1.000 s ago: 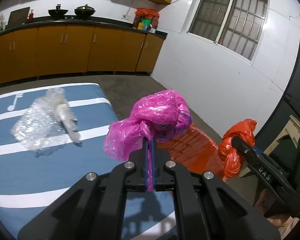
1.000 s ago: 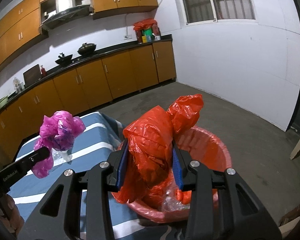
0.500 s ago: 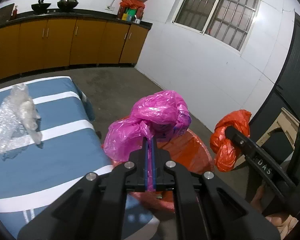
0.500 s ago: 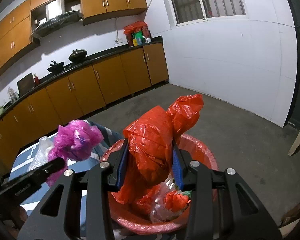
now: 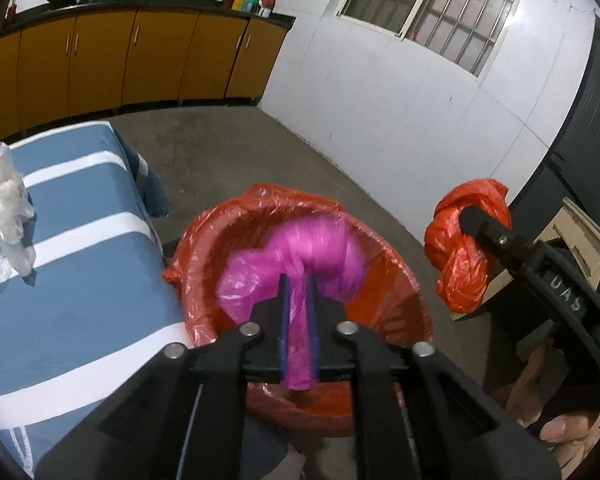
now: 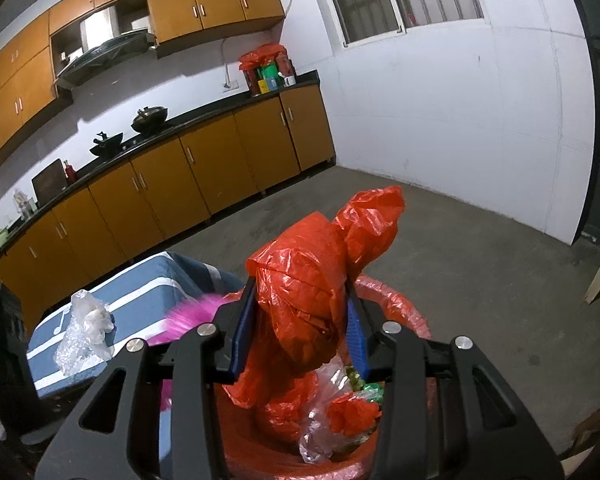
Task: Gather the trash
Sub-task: 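Open both grippers over the red basket to drop the bags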
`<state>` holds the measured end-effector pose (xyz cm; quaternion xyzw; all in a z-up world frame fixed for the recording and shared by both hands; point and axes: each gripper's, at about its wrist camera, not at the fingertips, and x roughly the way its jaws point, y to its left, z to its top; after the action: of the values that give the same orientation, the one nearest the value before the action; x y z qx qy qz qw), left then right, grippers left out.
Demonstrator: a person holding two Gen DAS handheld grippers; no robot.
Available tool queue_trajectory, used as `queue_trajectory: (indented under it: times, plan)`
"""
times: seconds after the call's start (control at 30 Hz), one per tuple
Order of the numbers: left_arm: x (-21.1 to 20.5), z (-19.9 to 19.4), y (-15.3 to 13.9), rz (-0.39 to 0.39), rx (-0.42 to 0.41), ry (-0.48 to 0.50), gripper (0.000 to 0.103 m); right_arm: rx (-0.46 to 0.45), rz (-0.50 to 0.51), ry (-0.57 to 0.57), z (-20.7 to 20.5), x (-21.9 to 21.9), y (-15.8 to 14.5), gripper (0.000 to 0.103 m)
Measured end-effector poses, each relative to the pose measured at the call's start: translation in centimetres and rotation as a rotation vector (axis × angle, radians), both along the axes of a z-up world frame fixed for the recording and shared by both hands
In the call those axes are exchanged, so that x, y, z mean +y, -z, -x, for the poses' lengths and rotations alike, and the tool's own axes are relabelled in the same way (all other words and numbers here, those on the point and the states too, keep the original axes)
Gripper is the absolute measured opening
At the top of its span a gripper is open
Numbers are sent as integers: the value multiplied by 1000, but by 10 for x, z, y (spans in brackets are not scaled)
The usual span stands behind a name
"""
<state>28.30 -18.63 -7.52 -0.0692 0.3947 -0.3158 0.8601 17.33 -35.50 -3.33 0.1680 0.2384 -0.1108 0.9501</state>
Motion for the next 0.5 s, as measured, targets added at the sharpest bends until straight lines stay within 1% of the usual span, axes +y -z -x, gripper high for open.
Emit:
queue_trajectory:
  times: [0.03,0.07,0.1,0.13,0.3,0.33,0.4,0.5]
  plan:
    - [0,-1,2,-3,5,0,20,7,-6,-3,-2,0,2,47]
    - [0,-2,4,-7,8,-2,26,13,-13,-8,-3,0,4,50]
    - [1,-2,7,-13,11,-5,30,18,-14,-8,-5,-1,5,52]
    - [1,-2,9,-17,14,-8,31,23,-14,-7,-6,-2,6,53]
    - [19,-3,12,-34,18,-50,38,37,-3,-2,-2,0,9,56]
    - [26,-2,12,-42,10,-67,40,41,2,-3,-2,2,9,56]
    - [41,2,9,-70,-16,-108,48,50,19,-7,-2,5,10,56]
    - [58,5,7,-113,-54,-158,54,61,54,-31,-3,16,9,56]
